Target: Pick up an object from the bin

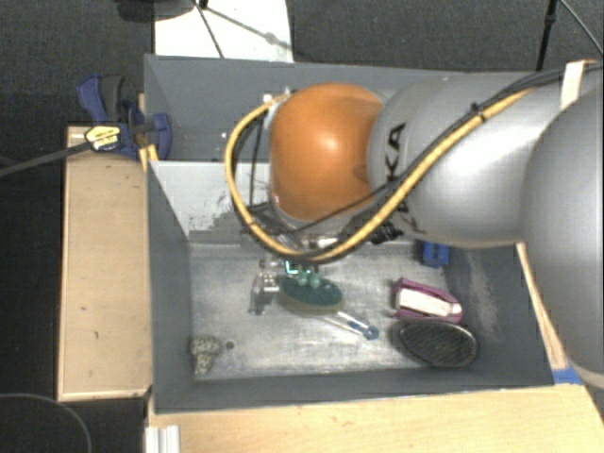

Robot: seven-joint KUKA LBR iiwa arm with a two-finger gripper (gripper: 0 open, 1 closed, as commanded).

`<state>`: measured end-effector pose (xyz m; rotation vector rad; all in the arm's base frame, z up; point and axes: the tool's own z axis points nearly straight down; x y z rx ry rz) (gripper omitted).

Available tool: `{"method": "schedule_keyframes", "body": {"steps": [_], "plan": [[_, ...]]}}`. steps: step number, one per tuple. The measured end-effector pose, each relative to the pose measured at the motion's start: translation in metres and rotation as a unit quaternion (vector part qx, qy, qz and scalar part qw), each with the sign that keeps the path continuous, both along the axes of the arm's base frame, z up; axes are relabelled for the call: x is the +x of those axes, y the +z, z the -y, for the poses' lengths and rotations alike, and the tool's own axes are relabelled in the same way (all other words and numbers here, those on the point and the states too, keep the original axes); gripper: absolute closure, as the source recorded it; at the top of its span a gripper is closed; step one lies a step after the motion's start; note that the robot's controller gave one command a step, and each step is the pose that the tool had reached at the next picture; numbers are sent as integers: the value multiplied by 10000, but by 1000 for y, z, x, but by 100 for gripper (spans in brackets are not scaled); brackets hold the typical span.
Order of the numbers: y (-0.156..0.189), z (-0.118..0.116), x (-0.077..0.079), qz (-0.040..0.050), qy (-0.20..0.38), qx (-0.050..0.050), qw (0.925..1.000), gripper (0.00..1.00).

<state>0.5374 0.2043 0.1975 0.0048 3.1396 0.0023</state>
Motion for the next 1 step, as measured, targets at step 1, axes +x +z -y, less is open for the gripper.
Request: {"method": "schedule_keyframes", "body": {"steps": [1], "plan": [[-100, 68, 10, -37, 229, -16, 9997, 0]]}}
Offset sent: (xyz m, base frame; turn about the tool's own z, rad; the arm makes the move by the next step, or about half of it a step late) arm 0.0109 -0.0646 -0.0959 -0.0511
